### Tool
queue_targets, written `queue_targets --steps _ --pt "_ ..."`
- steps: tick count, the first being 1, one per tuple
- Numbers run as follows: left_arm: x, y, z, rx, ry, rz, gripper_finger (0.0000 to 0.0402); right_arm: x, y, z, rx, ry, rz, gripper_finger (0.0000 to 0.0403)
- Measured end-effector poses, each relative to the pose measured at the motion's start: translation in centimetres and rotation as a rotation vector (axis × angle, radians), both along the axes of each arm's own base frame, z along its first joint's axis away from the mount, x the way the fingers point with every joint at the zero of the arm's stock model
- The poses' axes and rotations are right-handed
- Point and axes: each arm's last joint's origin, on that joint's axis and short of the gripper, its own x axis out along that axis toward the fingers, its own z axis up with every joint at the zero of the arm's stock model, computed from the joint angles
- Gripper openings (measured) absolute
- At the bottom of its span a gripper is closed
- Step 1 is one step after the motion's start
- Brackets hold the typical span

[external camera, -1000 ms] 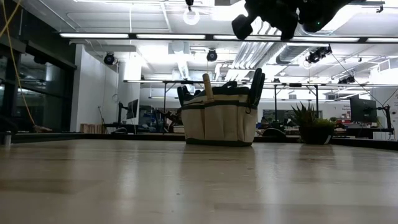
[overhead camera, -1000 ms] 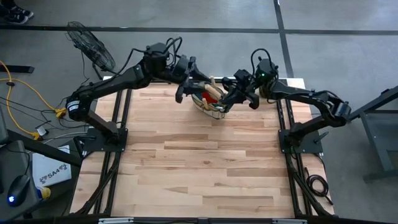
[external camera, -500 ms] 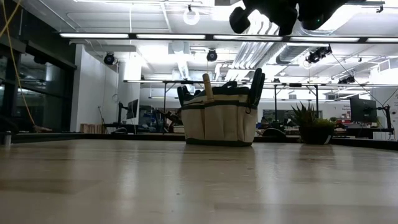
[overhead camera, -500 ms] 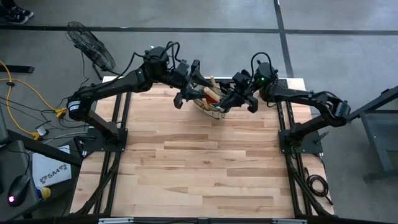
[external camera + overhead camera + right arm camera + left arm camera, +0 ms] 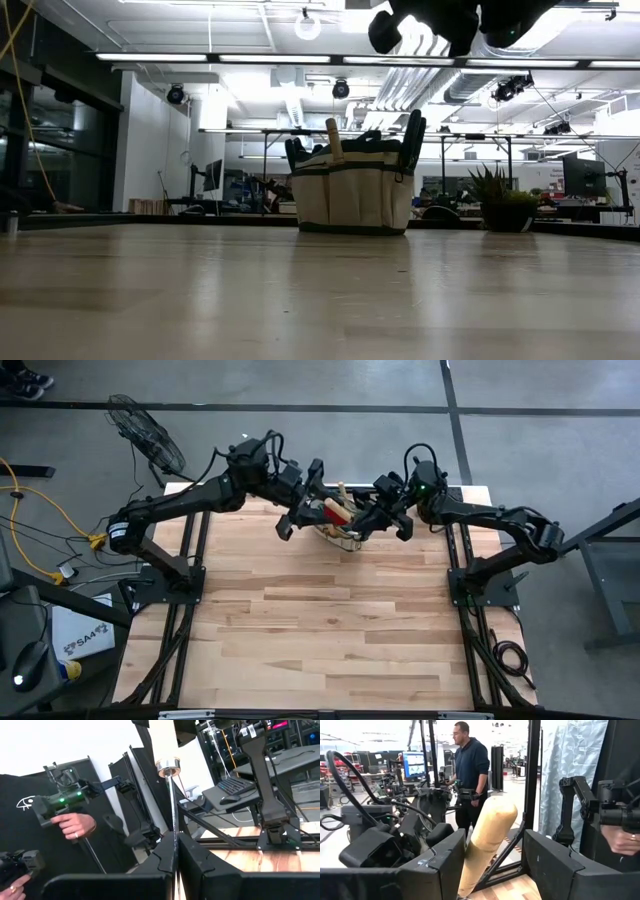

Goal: Pick & Place Garden tools in Gardening bag
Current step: Put the trowel into the gardening bag

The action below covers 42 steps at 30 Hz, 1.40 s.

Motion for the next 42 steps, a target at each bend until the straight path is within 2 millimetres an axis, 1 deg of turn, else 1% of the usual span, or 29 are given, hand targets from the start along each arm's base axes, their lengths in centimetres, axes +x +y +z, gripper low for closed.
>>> queue_targets --steps 6,14,18,24,26,42 --pt "0.22 -0.13 -0.07 -0.002 -0.004 0.000 0.0198 0.01 -0.01 -0.01 0.002 0.001 -0.003 0.0004" --pt "0.55 -0.15 -0.26 -0.013 -0.001 0.044 0.0193 0.02 -0.02 -0.01 0.004 0.001 -0.007 0.0004" --pt "0.54 -0.15 -0.20 -0.011 -0.007 0.046 0.0160 0.02 -0.02 -0.02 0.004 0.002 -0.008 0.0004" --pt "0.54 -0.07 -0.18 -0.003 -0.014 0.065 0.0084 0.02 0.00 -0.03 0.004 0.004 -0.002 0.0004" --pt "0.52 0.04 -0.18 0.002 -0.016 0.072 0.0065 0.04 0.04 -0.05 0.007 0.008 0.000 0.0005" --pt "0.58 0.04 -0.35 -0.018 0.007 0.089 0.0062 0.05 0.23 -0.08 0.026 0.034 0.038 0.0005"
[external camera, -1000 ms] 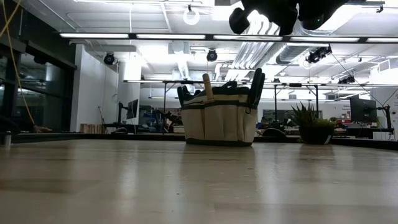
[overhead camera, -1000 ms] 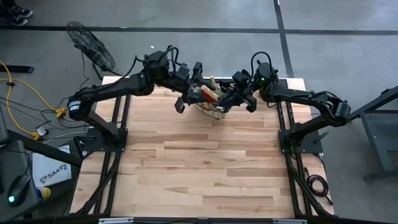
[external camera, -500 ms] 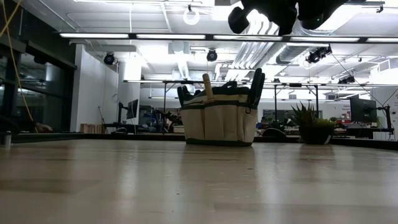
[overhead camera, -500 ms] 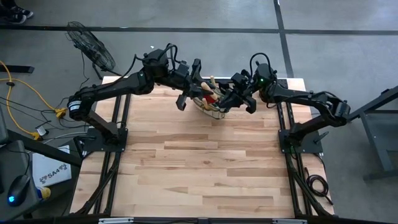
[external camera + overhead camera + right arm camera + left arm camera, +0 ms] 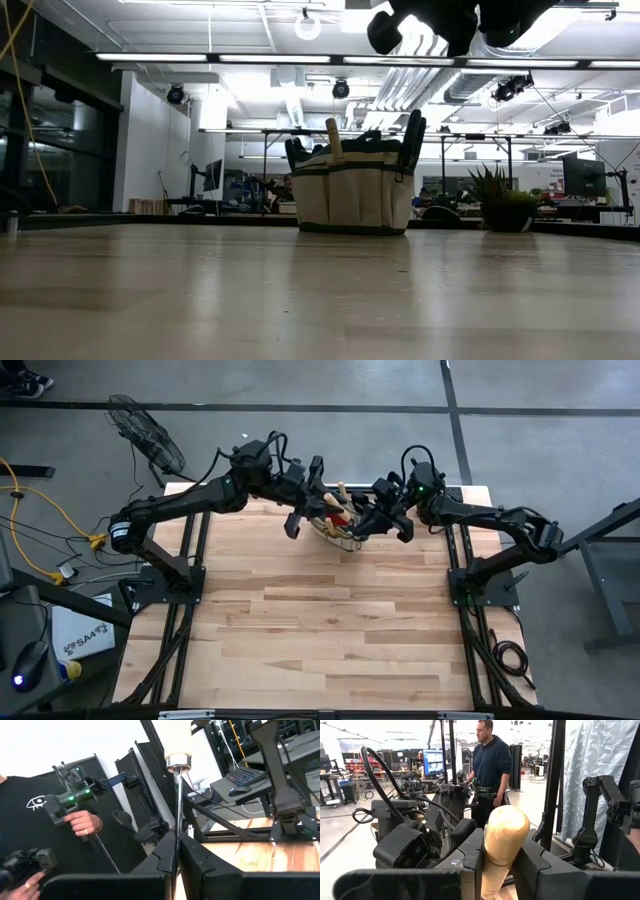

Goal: Pick & Place Garden tools in Gardening bag
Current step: Put the trowel into the gardening bag

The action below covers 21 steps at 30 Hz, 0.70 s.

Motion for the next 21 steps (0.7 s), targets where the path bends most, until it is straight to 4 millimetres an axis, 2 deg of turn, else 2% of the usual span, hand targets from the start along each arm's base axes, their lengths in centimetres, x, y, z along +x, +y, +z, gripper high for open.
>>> queue_targets --steps 4,9,14,17,21 --pt "0.0 0.0 -0.2 -0.015 0.021 -0.001 0.0062 0.0 0.0 0.0 0.006 0.008 0.010 0.0028" --pt "0.1 0.1 -0.5 -0.028 0.052 0.038 0.0062 -0.2 -0.2 0.0 0.023 0.026 0.015 0.0093" --pt "0.2 0.5 -0.9 -0.056 0.098 0.171 0.0062 -0.8 -1.2 -0.1 0.043 0.063 0.029 0.0153" --pt "0.1 0.8 -1.3 -0.098 0.150 0.283 0.0062 -1.4 -2.3 -0.1 0.080 0.105 0.022 0.0172" --pt "0.1 1.1 -2.0 -0.143 0.222 0.416 0.0062 -2.4 -3.7 -0.1 0.108 0.135 -0.015 0.0177"
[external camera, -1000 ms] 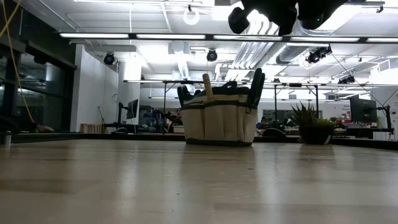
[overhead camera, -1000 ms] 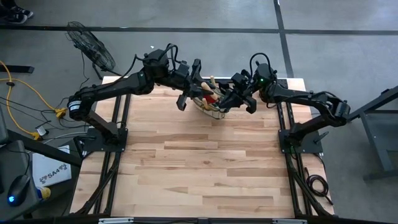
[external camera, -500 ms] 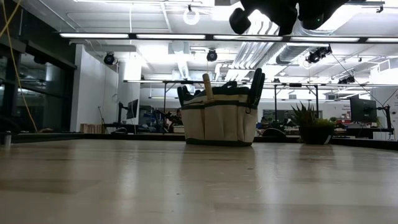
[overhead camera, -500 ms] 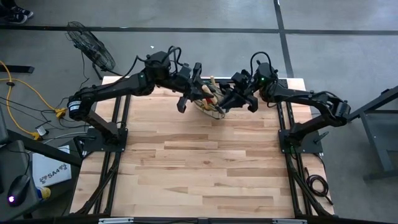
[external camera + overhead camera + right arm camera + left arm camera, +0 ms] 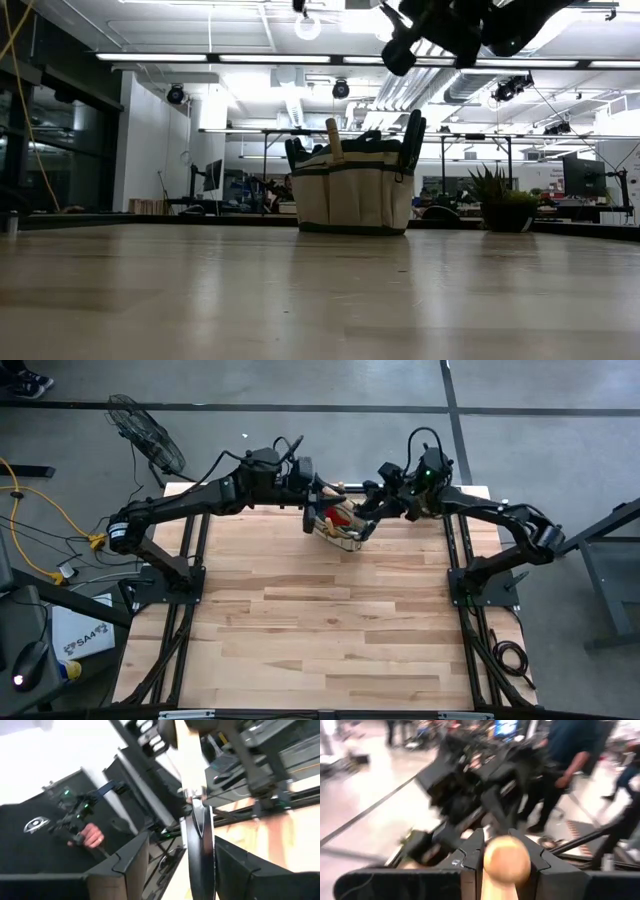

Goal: Pick & Place Garden tools in Gardening bag
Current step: Put the trowel into the gardening bag

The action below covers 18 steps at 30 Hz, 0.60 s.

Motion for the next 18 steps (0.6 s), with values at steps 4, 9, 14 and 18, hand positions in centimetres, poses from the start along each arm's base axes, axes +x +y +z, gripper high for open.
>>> queue_targets --steps 4,9,14,18 --pt "-0.1 0.2 -0.8 -0.038 0.076 0.097 0.0061 -1.2 -1.3 0.2 0.012 0.012 -0.066 0.0176" --pt "-0.2 0.4 -1.8 -0.067 0.161 0.171 0.0057 -2.4 -2.5 0.3 0.017 0.016 -0.139 0.0176" --pt "-0.2 0.5 -1.8 -0.062 0.161 0.182 0.0054 -2.8 -2.7 0.4 0.004 0.009 -0.144 0.0176" --pt "-0.2 0.5 -1.7 -0.057 0.153 0.181 0.0054 -2.6 -2.5 0.3 -0.011 0.007 -0.131 0.0176"
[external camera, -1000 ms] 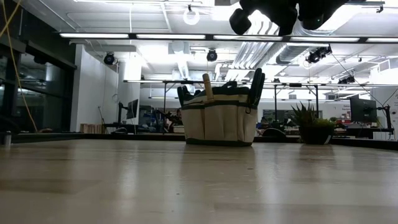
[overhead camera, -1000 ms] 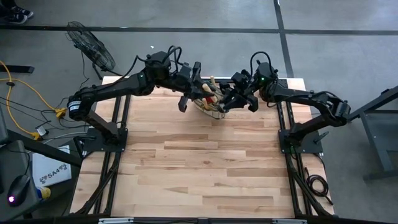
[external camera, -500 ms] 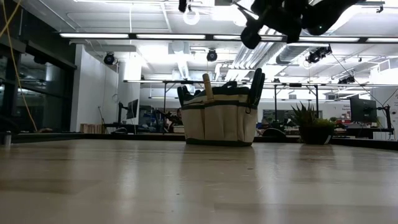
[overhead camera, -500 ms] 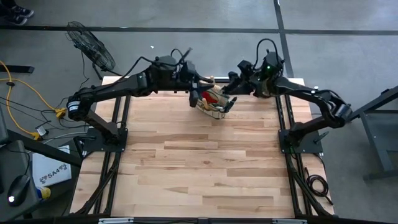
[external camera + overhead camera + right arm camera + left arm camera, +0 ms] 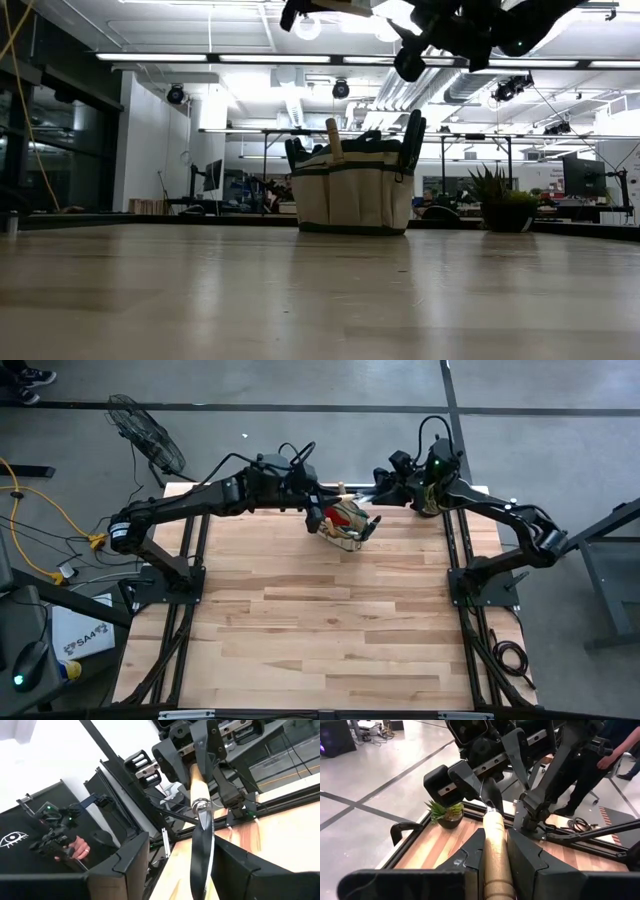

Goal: Pick & Place Garden tools in Gardening bag
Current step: Put the trowel into the gardening bag

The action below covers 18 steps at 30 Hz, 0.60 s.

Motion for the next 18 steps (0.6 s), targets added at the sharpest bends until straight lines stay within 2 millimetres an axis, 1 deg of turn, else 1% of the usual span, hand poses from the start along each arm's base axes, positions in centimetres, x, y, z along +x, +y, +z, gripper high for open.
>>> queue_targets --steps 8,18 --pt "0.00 0.13 0.13 0.017 -0.011 0.016 0.0054 -0.37 -0.32 -0.16 0.007 0.018 0.018 0.0175" --pt "-0.05 0.11 0.19 0.024 -0.010 0.013 0.0054 -0.37 -0.35 -0.25 0.011 0.024 0.017 0.0175"
